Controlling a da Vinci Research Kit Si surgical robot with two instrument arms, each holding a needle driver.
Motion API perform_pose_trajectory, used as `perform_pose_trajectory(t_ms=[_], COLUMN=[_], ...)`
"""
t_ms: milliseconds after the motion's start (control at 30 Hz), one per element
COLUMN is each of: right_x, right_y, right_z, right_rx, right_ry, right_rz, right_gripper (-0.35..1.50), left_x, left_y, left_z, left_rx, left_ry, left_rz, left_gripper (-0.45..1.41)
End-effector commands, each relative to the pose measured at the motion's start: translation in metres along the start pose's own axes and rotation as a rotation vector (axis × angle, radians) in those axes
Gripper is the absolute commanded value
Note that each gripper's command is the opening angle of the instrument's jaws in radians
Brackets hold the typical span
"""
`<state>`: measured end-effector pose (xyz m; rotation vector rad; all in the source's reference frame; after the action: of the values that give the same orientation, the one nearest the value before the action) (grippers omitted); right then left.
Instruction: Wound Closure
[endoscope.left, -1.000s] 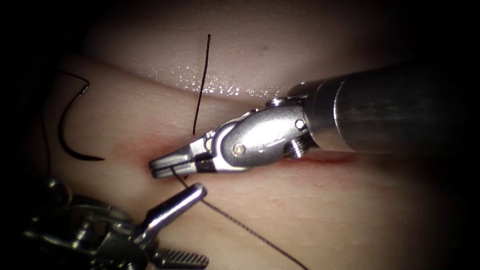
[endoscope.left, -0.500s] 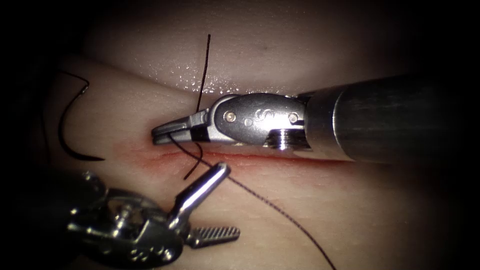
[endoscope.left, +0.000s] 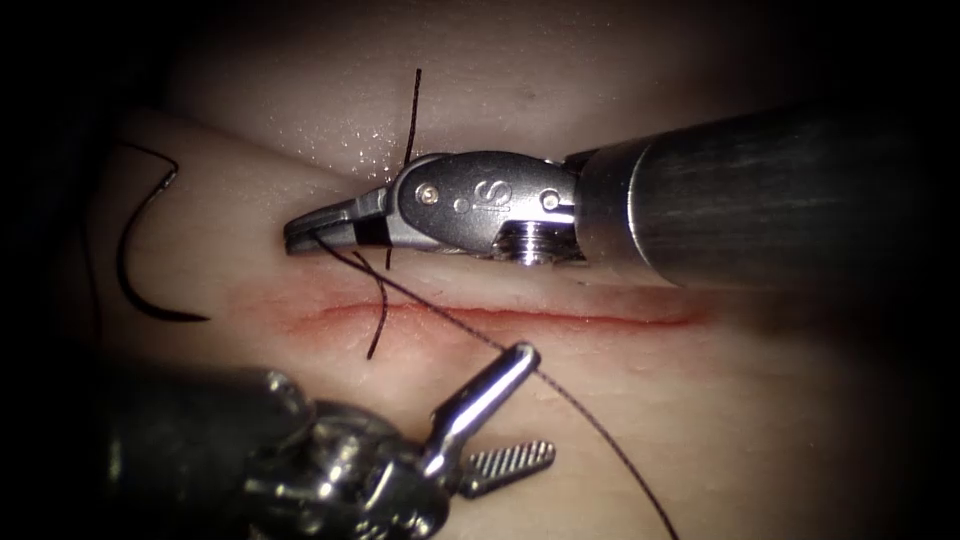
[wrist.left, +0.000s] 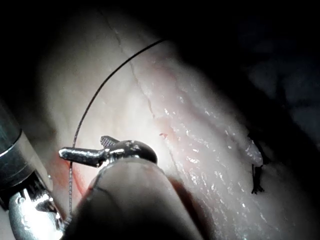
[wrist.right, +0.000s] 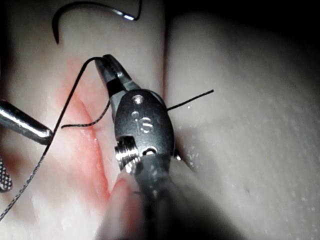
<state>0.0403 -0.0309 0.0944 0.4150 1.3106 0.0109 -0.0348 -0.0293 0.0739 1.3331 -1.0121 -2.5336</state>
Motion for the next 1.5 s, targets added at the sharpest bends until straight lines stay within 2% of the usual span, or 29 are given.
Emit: perform_pose_trajectory(t_ms=[33,433,800,833,867,967,1267,1433,1500], right_x=[-0.0005,-0.001,-0.0008,-0.0008,-0.0008,-0.0007,-0.0006,-0.0006,-0.0006], right_y=[0.0002,-0.0001,-0.0005,-0.0005,-0.0006,-0.0005,-0.0006,-0.0006,-0.0007], right_z=[0.0009,0.0012,0.0012,0.0013,0.0013,0.0012,0.0012,0.0012,0.0012], right_rx=[0.002,0.001,0.003,0.003,0.003,0.003,0.004,0.004,0.004], right_ry=[0.001,-0.004,-0.004,-0.004,-0.004,-0.004,-0.003,-0.003,-0.003], right_rz=[0.004,0.014,0.02,0.02,0.02,0.021,0.021,0.021,0.021], right_gripper=[-0.35,-0.35,-0.35,-0.35,-0.35,-0.35,-0.35,-0.35,-0.35], left_x=[0.0004,0.0018,0.0014,0.0014,0.0013,0.0013,0.0011,0.0012,0.0012], left_y=[0.0006,0.0,0.0,0.0,0.0,0.0003,0.0009,0.0009,0.0009], left_z=[0.0004,0.0021,0.0032,0.0032,0.0033,0.0032,0.0034,0.0036,0.0036], left_rx=[0.007,0.042,0.049,0.049,0.049,0.05,0.044,0.045,0.045], left_ry=[0.008,0.021,0.022,0.022,0.022,0.016,0.007,0.004,0.003], left_rz=[0.001,0.038,0.083,0.083,0.083,0.086,0.092,0.092,0.092], left_gripper=[0.73,0.76,0.71,0.69,0.59,0.52,0.51,0.37,0.25])
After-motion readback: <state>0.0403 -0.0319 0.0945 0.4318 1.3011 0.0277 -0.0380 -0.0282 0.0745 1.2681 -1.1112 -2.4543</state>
